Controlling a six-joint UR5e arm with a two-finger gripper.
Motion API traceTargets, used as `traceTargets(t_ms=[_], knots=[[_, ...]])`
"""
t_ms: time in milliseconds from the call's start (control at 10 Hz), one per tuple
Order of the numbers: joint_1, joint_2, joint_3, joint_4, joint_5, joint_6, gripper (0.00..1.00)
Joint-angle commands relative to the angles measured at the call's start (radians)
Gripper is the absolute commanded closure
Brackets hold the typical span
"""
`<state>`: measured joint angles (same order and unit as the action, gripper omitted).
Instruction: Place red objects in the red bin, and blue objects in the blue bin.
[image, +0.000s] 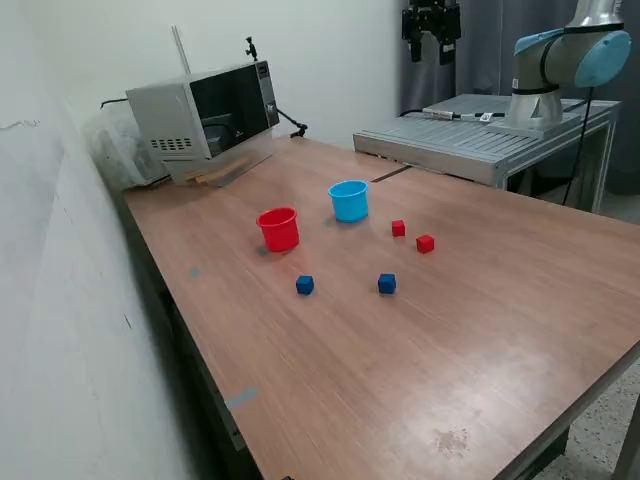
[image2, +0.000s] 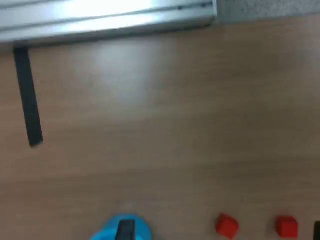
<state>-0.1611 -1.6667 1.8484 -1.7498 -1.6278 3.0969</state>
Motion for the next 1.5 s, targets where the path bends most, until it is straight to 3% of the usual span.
traceTargets(t_ms=[0,100,400,500,700,900,1100,1300,1400], knots=[[0.154,0.175,-0.212,-0.073,-0.048,-0.004,0.0],[0.191,0.203,-0.248,-0.074,-0.079,-0.003,0.0],[0.239,0.243,-0.206,-0.164,-0.06,-0.023,0.0],[0.229,0.275,-0.178,-0.2,-0.032,-0.053,0.0],[0.181,0.356,-0.109,-0.301,0.055,-0.073,0.0],[0.149,0.47,-0.042,-0.445,0.182,0.026,0.0],[0.146,0.475,-0.018,-0.478,0.186,0.22,0.0],[0.115,0.485,0.0,-0.548,0.183,0.255,0.0],[0.115,0.487,0.015,-0.568,0.16,0.252,0.0]])
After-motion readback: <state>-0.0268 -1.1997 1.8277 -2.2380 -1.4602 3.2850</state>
